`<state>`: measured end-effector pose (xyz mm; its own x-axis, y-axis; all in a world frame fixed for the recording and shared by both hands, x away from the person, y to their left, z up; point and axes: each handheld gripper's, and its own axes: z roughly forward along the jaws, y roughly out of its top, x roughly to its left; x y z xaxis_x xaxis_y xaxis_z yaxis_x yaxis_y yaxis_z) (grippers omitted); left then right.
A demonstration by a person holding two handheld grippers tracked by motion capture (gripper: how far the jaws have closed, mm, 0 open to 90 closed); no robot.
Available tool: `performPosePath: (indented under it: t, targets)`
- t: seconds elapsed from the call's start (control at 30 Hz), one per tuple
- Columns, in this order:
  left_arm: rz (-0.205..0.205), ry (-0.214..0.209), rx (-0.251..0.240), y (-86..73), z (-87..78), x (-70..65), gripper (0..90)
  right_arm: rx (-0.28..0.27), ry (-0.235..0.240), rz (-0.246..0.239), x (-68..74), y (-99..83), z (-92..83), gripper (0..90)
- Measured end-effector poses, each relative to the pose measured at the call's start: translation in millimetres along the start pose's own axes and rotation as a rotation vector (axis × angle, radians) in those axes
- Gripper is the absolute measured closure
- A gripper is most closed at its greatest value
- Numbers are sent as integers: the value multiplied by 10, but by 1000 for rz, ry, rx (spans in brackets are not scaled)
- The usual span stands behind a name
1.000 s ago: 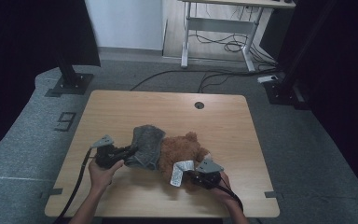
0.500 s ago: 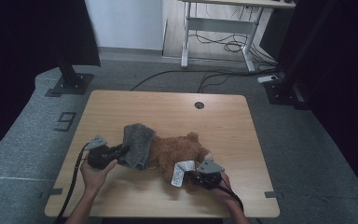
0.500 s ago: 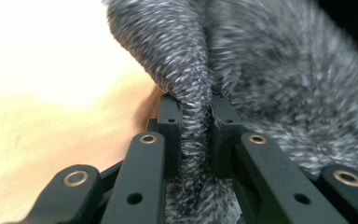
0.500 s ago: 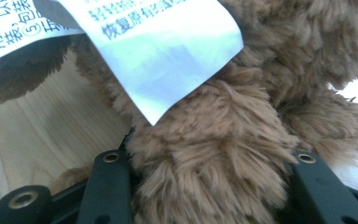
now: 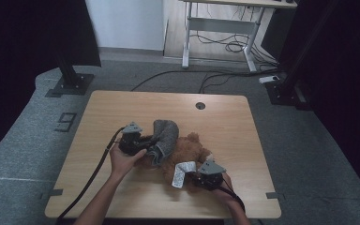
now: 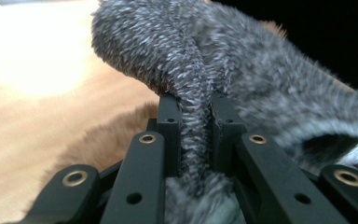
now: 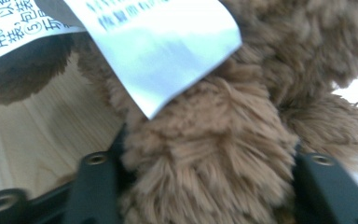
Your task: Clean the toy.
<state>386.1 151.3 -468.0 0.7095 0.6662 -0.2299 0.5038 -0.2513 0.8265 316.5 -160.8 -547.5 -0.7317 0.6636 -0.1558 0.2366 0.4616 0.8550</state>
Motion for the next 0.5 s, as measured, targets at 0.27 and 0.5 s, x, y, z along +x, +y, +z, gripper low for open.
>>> performPosePath:
  t: [0.27, 0.5]
  targets:
    - [-2, -26, -48, -264, -145, -48, 781, -68, 108, 176, -153, 51, -207, 206]
    - [26, -59, -53, -398, -211, -134, 782, -126, 164, 253, -189, 176, -264, 167]
